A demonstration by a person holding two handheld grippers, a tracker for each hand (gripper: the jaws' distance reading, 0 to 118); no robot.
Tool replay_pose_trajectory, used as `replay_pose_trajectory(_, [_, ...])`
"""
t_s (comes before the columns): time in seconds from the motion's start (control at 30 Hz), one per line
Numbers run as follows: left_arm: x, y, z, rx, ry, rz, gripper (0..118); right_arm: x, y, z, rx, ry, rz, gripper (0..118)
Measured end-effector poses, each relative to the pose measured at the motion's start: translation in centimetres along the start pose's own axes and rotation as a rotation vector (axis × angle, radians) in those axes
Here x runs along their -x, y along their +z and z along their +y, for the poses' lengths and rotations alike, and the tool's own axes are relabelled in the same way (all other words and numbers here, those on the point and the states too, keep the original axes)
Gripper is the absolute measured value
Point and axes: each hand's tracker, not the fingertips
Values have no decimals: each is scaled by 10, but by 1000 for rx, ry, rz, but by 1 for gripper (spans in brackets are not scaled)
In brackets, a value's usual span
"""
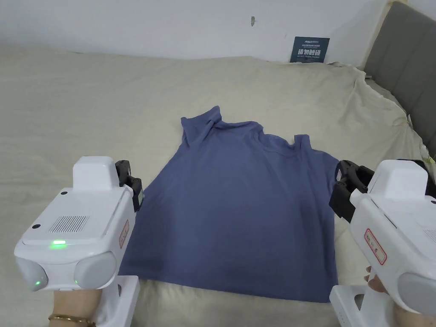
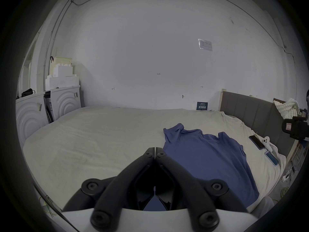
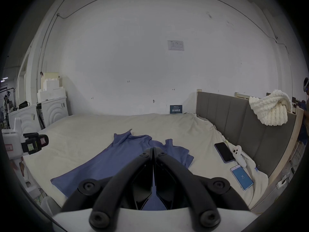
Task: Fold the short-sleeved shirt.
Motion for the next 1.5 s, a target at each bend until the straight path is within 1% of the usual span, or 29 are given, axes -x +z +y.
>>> replay_pose_trajectory(0.07, [2,0,-1,4,4,-2,0,2,1,1,3,-17,16,0])
replay_pose_trajectory(0.17, [5,2,1,9,24,-6,0,5,0,1,3,4,10,0])
replay_pose_trajectory(0.23, [7,4,7,18,31,-12,0,5,-1,1,8,1,19,0])
replay_pose_trajectory(0.27, [9,4,9,22,38,-12,2,5,-1,1,10,0,21,0])
replay_pose_trajectory(0.3, [12,4,12,32,57,-16,10,6,-1,1,12,2,22,0])
replay_pose_trajectory(0.33, [17,2,17,62,82,-17,27,6,-2,1,13,4,22,0])
replay_pose_trajectory(0.37, [18,3,21,72,96,-24,48,7,-2,1,13,5,23,0])
replay_pose_trajectory(0.4, [21,2,24,76,108,-23,74,7,-3,0,16,5,24,0])
replay_pose_trajectory(0.43, [24,0,26,85,109,-18,105,7,-3,0,18,1,28,0])
replay_pose_trajectory(0.47, [27,-2,29,100,102,-15,118,7,-4,-1,23,1,33,0])
replay_pose_trajectory(0.5, [29,-2,31,114,87,-3,118,8,-4,-1,27,3,34,0])
replay_pose_trajectory(0.53, [32,1,33,92,75,1,118,8,-4,-2,28,7,34,0])
replay_pose_trajectory(0.57, [37,0,33,122,64,34,118,9,-4,-2,28,10,34,0])
replay_pose_trajectory(0.63, [54,-8,30,225,67,42,118,9,-4,-3,28,10,33,0])
replay_pose_trajectory(0.7, [71,-13,20,289,85,52,118,8,-3,-3,31,11,34,0])
replay_pose_trajectory(0.97, [120,-43,-42,662,100,237,118,5,-5,-8,58,8,24,0])
replay_pose_trajectory(1.1, [125,-53,-65,738,141,244,118,5,-8,-11,71,17,15,0])
replay_pose_trajectory(1.23, [115,-65,-82,806,139,220,98,5,-11,-13,84,14,13,0])
replay_pose_trajectory(1.3, [109,-73,-90,847,113,220,91,6,-12,-14,91,16,12,0])
replay_pose_trajectory(1.33, [106,-76,-94,854,104,220,83,6,-12,-14,93,17,13,0])
replay_pose_trajectory(1.4, [101,-76,-95,845,114,212,71,5,-11,-16,97,23,8,0])
replay_pose_trajectory(1.43, [100,-76,-94,836,116,225,62,5,-11,-16,99,25,8,0])
replay_pose_trajectory(1.5, [96,-74,-91,815,112,188,29,5,-11,-16,102,24,4,0])
